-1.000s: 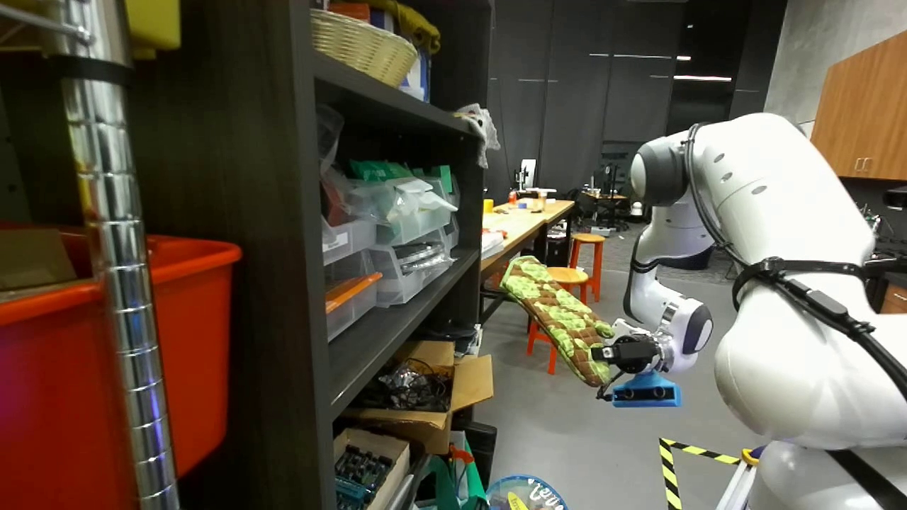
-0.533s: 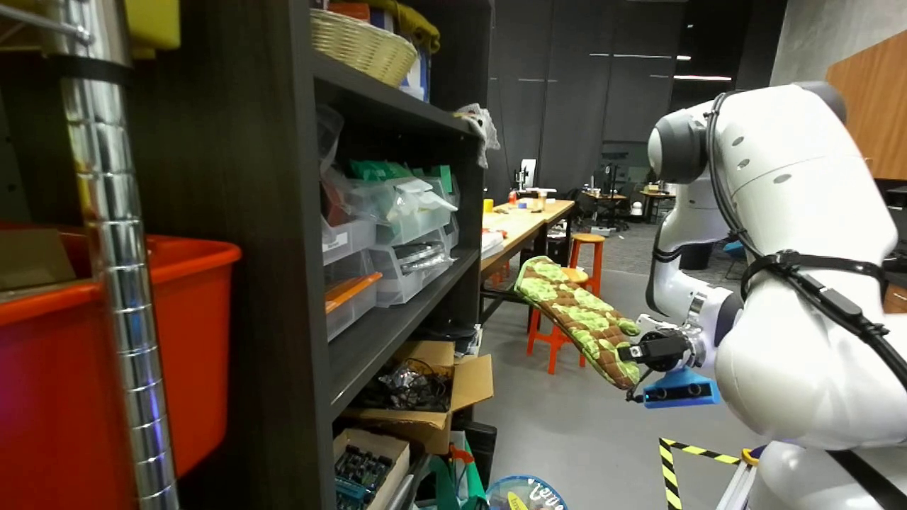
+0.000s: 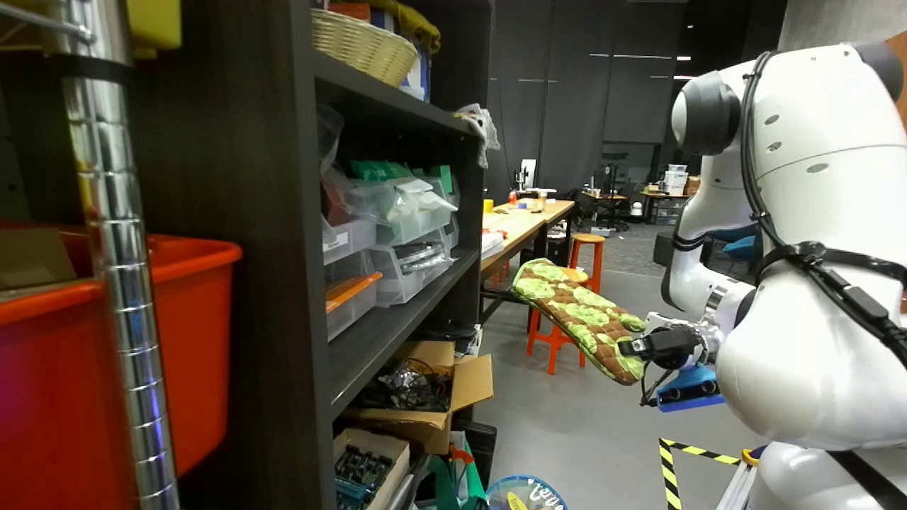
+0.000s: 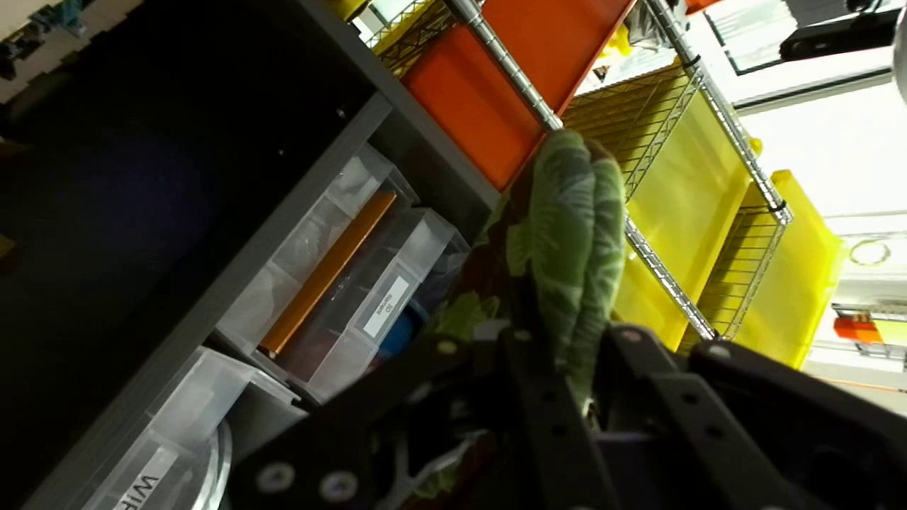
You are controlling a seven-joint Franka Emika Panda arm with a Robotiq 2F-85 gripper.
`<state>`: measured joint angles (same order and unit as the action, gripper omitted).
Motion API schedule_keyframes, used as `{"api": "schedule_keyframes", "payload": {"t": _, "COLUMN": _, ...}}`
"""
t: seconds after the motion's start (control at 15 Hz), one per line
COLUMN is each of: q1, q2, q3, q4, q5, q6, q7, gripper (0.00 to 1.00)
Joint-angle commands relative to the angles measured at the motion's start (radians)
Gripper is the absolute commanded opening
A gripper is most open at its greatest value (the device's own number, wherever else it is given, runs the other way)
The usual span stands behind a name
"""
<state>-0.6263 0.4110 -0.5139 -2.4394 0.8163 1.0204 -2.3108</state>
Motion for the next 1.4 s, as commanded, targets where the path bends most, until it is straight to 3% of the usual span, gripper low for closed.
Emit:
{"api": "schedule_keyframes", "payload": {"t": 0.0, "q1": 0.029, "q2": -0.182, "q3": -0.030, "q4": -0.137, "q5": 0.079, "q6": 0.100, "q7": 0.099, "gripper": 0.04}}
{"api": "schedule_keyframes", "payload": {"t": 0.27, "q1": 0.051, "q2": -0.313, "q3": -0.031, "q4": -0.238, "q5": 0.156, "q6": 0.221, "q7": 0.189, "gripper": 0.04}}
{"api": "schedule_keyframes", "payload": {"t": 0.53, "q1": 0.063, "q2": -0.426, "q3": -0.019, "q4": -0.314, "q5": 0.163, "q6": 0.289, "q7": 0.278, "gripper": 0.04}}
{"api": "schedule_keyframes", "payload": {"t": 0.87, "q1": 0.065, "q2": -0.502, "q3": -0.001, "q4": -0.371, "q5": 0.114, "q6": 0.245, "q7": 0.348, "gripper": 0.04}}
{"api": "schedule_keyframes", "payload": {"t": 1.33, "q1": 0.061, "q2": -0.440, "q3": -0.010, "q4": -0.331, "q5": 0.068, "q6": 0.072, "q7": 0.191, "gripper": 0.04}}
